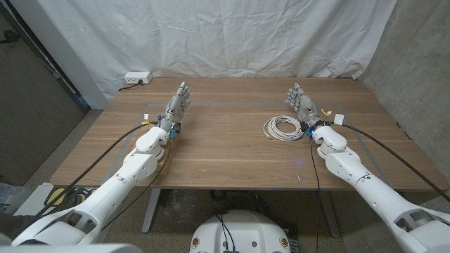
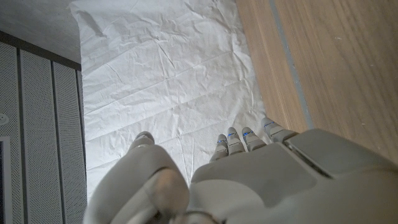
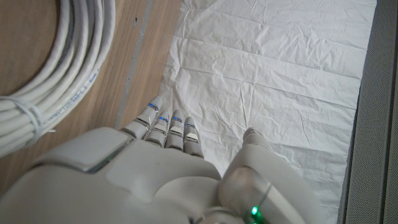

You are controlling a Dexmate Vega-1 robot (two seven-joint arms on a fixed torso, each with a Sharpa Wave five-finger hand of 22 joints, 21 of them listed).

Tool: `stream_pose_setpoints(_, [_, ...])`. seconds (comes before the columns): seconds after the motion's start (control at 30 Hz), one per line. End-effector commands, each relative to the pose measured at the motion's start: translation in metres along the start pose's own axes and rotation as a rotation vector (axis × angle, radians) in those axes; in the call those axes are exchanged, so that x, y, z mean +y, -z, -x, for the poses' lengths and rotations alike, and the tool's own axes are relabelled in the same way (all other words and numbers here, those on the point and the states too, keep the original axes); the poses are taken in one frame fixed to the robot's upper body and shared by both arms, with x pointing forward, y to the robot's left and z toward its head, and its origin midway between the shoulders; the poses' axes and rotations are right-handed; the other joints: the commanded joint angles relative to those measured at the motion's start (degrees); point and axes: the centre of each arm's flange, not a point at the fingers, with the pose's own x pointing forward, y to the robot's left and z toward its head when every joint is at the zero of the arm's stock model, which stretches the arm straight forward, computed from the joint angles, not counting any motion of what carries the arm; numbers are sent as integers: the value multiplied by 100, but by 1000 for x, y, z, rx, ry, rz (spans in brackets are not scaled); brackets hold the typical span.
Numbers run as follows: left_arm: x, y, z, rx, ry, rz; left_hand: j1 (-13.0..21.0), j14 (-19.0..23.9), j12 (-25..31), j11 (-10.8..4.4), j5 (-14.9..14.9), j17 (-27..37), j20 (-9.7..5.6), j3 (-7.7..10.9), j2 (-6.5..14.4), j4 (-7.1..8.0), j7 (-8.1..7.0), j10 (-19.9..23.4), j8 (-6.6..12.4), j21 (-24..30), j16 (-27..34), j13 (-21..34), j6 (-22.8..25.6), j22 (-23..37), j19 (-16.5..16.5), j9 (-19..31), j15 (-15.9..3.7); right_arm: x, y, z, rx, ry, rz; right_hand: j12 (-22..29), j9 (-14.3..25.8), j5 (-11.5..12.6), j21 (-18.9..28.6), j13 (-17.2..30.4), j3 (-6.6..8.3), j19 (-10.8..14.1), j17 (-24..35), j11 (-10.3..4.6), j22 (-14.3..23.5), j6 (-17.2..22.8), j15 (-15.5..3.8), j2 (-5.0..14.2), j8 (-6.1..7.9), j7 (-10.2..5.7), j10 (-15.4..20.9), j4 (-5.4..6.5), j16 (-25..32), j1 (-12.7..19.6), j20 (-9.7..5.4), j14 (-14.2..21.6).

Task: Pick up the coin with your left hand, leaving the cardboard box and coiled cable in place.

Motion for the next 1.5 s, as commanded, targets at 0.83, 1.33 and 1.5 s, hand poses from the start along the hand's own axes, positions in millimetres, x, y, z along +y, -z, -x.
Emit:
stream_pose_setpoints(0.83, [4,-19,6,-20,44,-38,124,12,24,-10,47,7,-292,25,94,-21,-18,24,31,-13,29,10,60,26,-48,13,4,12,11,-11,-4,-2,-31,14,21,21,-31,24,22,82,23,3,33,129,31,5,27,-3,133,-16,33,39,-156,123])
stream_pose_setpoints(1.33, [20,-29,18,-45,14,-43,216,63,25,-15,53,1,-363,52,176,-57,-21,81,25,-26,28,10,99,23,-3,14,-35,16,10,-19,-24,3,-33,24,22,12,-46,25,19,176,24,-53,35,179,-42,16,25,-26,214,-27,37,42,-166,189])
stream_pose_setpoints(1.5, [19,-34,19,-39,18,-53,249,76,31,-25,54,-2,-385,59,196,-72,-10,113,27,-30,25,10,123,19,17,14,-34,19,6,-22,-38,-4,-27,38,22,8,-44,23,23,288,16,-106,37,260,-96,20,38,-71,300,-53,48,70,-219,281])
